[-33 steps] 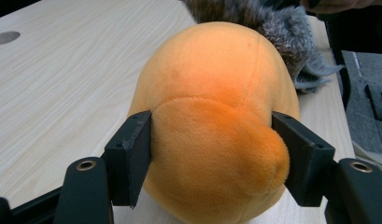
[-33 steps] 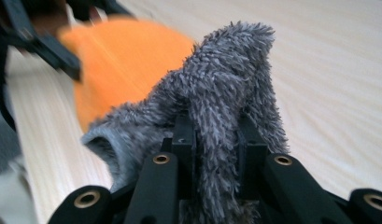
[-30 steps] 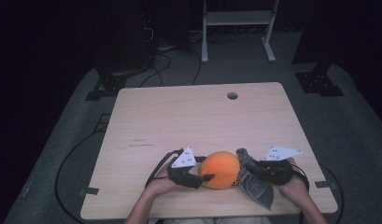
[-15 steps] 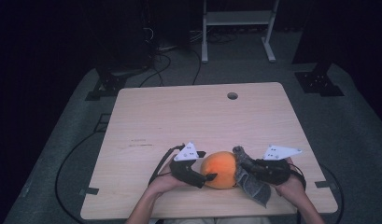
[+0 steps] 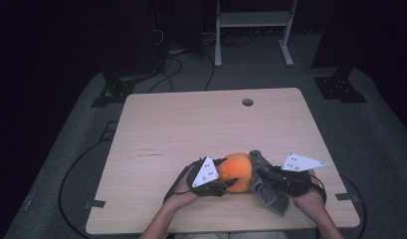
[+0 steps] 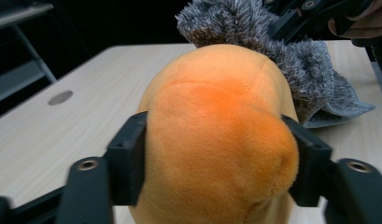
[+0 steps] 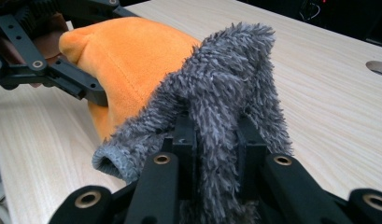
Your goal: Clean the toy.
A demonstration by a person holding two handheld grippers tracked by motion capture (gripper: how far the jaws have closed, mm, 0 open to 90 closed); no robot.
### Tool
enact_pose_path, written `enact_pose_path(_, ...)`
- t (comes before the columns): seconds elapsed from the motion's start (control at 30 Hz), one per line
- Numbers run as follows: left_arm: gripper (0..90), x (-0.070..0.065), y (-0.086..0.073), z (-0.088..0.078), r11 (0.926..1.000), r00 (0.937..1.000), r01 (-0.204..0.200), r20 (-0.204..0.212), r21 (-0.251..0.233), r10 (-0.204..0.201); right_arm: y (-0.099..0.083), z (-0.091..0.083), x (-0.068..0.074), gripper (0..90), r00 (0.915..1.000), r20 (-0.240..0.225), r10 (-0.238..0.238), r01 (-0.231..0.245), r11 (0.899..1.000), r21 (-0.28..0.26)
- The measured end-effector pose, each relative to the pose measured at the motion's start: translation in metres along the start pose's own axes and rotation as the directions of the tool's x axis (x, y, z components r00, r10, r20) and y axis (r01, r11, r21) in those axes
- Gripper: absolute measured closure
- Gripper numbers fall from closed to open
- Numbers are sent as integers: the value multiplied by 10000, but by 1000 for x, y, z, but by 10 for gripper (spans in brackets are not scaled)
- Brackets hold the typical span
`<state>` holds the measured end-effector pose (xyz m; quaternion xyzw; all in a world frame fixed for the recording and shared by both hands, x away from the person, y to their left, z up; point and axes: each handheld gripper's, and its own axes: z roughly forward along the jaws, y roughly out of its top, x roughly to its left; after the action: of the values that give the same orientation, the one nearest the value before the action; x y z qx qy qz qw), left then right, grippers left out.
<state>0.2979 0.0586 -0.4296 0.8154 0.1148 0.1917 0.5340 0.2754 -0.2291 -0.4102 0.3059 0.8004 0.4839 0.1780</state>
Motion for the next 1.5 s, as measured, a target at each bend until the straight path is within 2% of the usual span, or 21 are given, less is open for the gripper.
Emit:
enact_pose_path(0.03,253,3,-2,0,9992,9989,370,295,173,-375,0,3,1,735,10000,-33,-23,23,9999,115)
enact_pose_path(0.1,167,9,-4,-1,9890,9875,1371,701,556,-1408,-5,12,4,733,9996,-172,-231,242,9977,627)
enact_pose_path(0.13,127,11,-4,-2,9838,9819,1679,780,625,-1725,-10,18,10,731,9984,-505,-254,294,9964,793)
enact_pose_path(0.23,141,13,-5,-4,9721,9687,2203,990,803,-2277,-8,17,14,726,9975,-612,-350,399,9958,819)
enact_pose_path(0.5,236,10,-8,-3,9719,9685,2183,1029,883,-2268,-22,13,1,725,9979,-643,29,70,9881,1535)
enact_pose_path(0.63,233,8,-7,-4,9742,9688,2074,1195,888,-2172,-8,5,3,724,9954,-911,289,-238,9981,563)
enact_pose_path(0.7,185,10,-3,-6,9710,9660,2154,1230,1032,-2274,-3,10,9,720,9941,-1084,85,-19,9981,613)
enact_pose_path(0.77,133,16,2,-9,9583,9519,2641,1306,1091,-2771,-7,17,14,720,9933,-1130,-238,346,9949,947)
enact_pose_path(0.8,94,20,3,-11,9428,9399,3079,1133,1275,-3222,-9,15,14,719,9920,-1245,-210,332,9947,973)
enact_pose_path(0.83,79,20,3,-11,9428,9399,3079,1133,1275,-3222,-9,15,14,719,9920,-1245,-210,332,9947,973)
enact_pose_path(0.87,65,22,-2,-6,9164,9190,3538,1123,1873,-3778,-12,12,14,719,9928,-1170,-243,367,9938,1049)
enact_pose_path(0.9,66,22,-2,-6,9164,9190,3538,1123,1873,-3778,-12,12,14,719,9928,-1170,-243,367,9938,1049)
enact_pose_path(0.93,75,21,-5,-1,9000,9036,3786,1245,2159,-4099,-14,11,16,719,9926,-1185,-262,395,9930,1115)
enact_pose_path(0.97,75,19,-8,2,8962,8987,3859,1300,2191,-4188,-14,11,16,719,9926,-1185,-262,395,9930,1115)
enact_pose_path(1.03,253,14,-7,-1,9358,9352,3088,1250,1702,-3314,-11,9,18,720,9936,-1026,-465,581,9919,1133)
enact_pose_path(1.1,334,8,-2,-5,9741,9724,2036,952,980,-2129,-10,6,19,722,9938,-987,-512,617,9925,1060)
enact_pose_path(1.17,341,5,4,-6,9957,9948,827,559,417,-850,-6,2,21,725,9951,-781,-606,668,9946,791)
enact_pose_path(1.2,329,4,3,-5,9981,9978,391,522,477,-416,-3,2,23,725,9952,-660,-720,761,9952,612)
enact_pose_path(1.27,263,6,-1,-2,9956,9975,366,566,858,-415,0,7,25,725,9957,-476,-797,822,9951,543)
enact_pose_path(1.37,175,16,-11,-4,9803,9837,1590,655,1174,-1674,-2,20,27,726,9938,-629,-915,957,9932,664)
enact_pose_path(1.5,210,22,-16,-8,9722,9804,1811,508,1482,-1904,-4,27,21,728,9944,-623,-849,895,9931,761)
